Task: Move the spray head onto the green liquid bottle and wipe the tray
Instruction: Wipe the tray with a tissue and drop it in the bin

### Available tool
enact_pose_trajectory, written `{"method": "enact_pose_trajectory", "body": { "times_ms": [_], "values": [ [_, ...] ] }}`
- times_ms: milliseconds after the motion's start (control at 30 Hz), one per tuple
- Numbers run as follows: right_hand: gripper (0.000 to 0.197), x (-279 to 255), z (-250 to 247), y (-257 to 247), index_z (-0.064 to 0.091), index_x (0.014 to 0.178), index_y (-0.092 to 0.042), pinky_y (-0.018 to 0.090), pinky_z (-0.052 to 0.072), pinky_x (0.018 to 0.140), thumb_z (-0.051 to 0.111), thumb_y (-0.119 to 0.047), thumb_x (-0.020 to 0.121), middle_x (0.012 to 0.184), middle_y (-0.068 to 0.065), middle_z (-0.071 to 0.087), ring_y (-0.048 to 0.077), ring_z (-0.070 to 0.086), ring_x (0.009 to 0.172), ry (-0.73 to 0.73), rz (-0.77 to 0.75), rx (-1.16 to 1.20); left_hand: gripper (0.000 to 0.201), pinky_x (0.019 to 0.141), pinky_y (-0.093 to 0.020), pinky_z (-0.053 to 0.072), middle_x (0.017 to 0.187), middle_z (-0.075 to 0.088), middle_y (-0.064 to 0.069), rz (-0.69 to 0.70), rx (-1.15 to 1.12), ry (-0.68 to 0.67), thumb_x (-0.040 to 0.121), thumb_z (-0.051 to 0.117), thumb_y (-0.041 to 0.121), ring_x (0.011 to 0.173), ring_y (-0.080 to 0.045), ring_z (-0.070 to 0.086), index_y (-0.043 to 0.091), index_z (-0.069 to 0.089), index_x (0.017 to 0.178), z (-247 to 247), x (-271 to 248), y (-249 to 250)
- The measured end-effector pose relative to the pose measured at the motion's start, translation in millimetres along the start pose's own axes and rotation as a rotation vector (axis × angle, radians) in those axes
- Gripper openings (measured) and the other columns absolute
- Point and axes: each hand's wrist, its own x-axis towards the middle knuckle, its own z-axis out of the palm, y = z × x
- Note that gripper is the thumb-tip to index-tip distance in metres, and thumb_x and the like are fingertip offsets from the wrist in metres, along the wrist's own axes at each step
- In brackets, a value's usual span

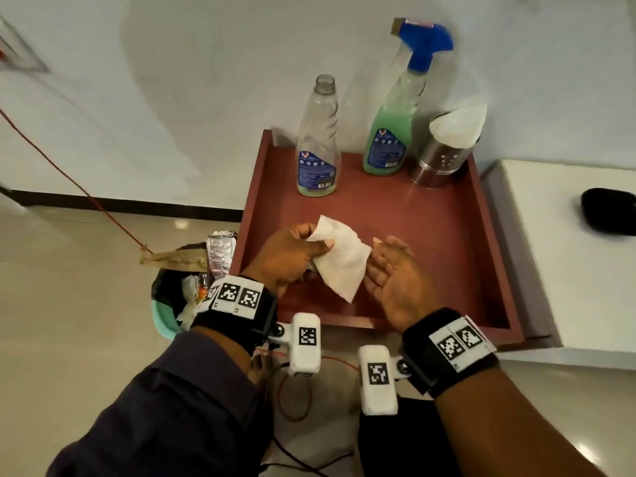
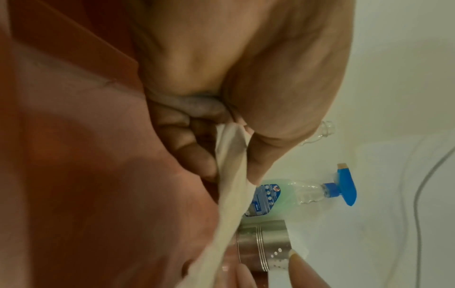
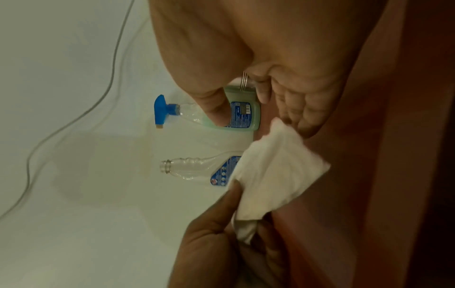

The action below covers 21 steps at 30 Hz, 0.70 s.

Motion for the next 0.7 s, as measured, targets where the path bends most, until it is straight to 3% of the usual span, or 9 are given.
{"method": "enact_pose_trajectory", "body": {
  "times_ms": [67, 133, 200, 267, 400, 467, 533, 600, 700],
  "values": [
    [0.041, 5, -3, 2, 0.049, 0.136, -0.026, 0.039, 0.052, 0.098, 0.063, -0.024, 0.098, 0.119, -0.001, 0.066, 0.021, 0.063, 0.110, 0.013, -0.049, -0.058, 0.019, 0.052, -0.026, 0.053, 0.089, 0.076, -0.010, 0.061, 0.074, 0.050, 0.095, 0.068, 0.013, 0.072, -0.023, 0.065, 0.007, 0.071, 0.112, -7, -1, 6],
    [0.035, 14, -6, 6, 0.054, 0.131, -0.027, 0.043, 0.050, 0.101, 0.064, -0.024, 0.097, 0.121, 0.001, 0.065, 0.022, 0.062, 0.110, 0.011, -0.074, -0.129, 0.012, 0.055, -0.029, 0.057, 0.089, 0.075, -0.007, 0.113, 0.104, 0.138, 0.094, 0.069, 0.013, 0.073, -0.019, 0.068, 0.010, 0.072, 0.105, -22, -4, 16],
    [0.018, 19, -2, 15, 0.062, 0.114, -0.028, 0.040, 0.053, 0.095, 0.065, -0.023, 0.097, 0.116, 0.002, 0.066, 0.020, 0.063, 0.105, -0.017, -0.064, -0.186, 0.007, 0.057, -0.029, 0.056, 0.089, 0.075, -0.006, 0.163, 0.159, 0.215, 0.093, 0.070, 0.012, 0.075, -0.018, 0.069, 0.014, 0.072, 0.099, -49, -10, 30],
    [0.006, 21, 2, 23, 0.066, 0.099, -0.028, 0.029, 0.053, 0.083, 0.067, -0.024, 0.096, 0.111, -0.001, 0.068, 0.014, 0.063, 0.101, -0.057, -0.052, -0.298, 0.007, 0.064, -0.034, 0.056, 0.086, 0.074, -0.004, 0.193, 0.211, 0.274, 0.091, 0.071, 0.013, 0.076, -0.020, 0.068, 0.019, 0.074, 0.093, -84, -12, 40],
    [0.005, 25, -5, 22, 0.070, 0.089, -0.029, 0.027, 0.047, 0.076, 0.069, -0.027, 0.094, 0.101, -0.005, 0.069, 0.006, 0.059, 0.090, -0.104, -0.107, -0.413, 0.008, 0.084, -0.053, 0.060, 0.101, 0.077, -0.009, 0.140, 0.297, 0.416, 0.080, 0.072, 0.030, 0.097, -0.033, 0.073, 0.032, 0.076, 0.087, -148, -19, 37],
    [0.008, 26, -6, 23, 0.071, 0.086, -0.029, 0.028, 0.048, 0.077, 0.070, -0.026, 0.093, 0.099, -0.006, 0.070, 0.006, 0.060, 0.089, -0.098, -0.123, -0.441, 0.006, 0.077, -0.046, 0.062, 0.106, 0.075, -0.013, 0.057, 0.218, 0.499, 0.084, 0.072, 0.025, 0.091, -0.032, 0.072, 0.028, 0.075, 0.088, -175, -20, 12],
    [0.009, 28, -6, 26, 0.071, 0.085, -0.029, 0.029, 0.049, 0.079, 0.070, -0.027, 0.093, 0.097, -0.008, 0.070, 0.006, 0.060, 0.092, -0.101, -0.134, -0.466, 0.009, 0.052, -0.031, 0.058, 0.108, 0.070, -0.019, -0.095, 0.183, 0.562, 0.094, 0.067, 0.013, 0.075, -0.027, 0.067, 0.016, 0.070, 0.101, -192, -17, -19],
    [0.009, 30, -7, 26, 0.071, 0.085, -0.029, 0.028, 0.050, 0.079, 0.069, -0.027, 0.094, 0.094, -0.011, 0.069, 0.007, 0.060, 0.093, -0.094, -0.152, -0.499, 0.021, 0.043, -0.027, 0.055, 0.107, 0.069, -0.018, -0.218, 0.274, 0.571, 0.095, 0.063, 0.007, 0.073, -0.026, 0.066, 0.008, 0.068, 0.115, -201, -10, -54],
    [0.009, 30, -7, 27, 0.071, 0.086, -0.028, 0.027, 0.050, 0.078, 0.068, -0.026, 0.095, 0.091, -0.012, 0.069, 0.005, 0.060, 0.090, -0.080, -0.164, -0.521, 0.027, 0.075, -0.045, 0.063, 0.115, 0.069, -0.016, -0.292, 0.501, 0.476, 0.092, 0.065, 0.013, 0.098, -0.036, 0.068, 0.011, 0.069, 0.119, -205, 5, -97]
  ]
}}
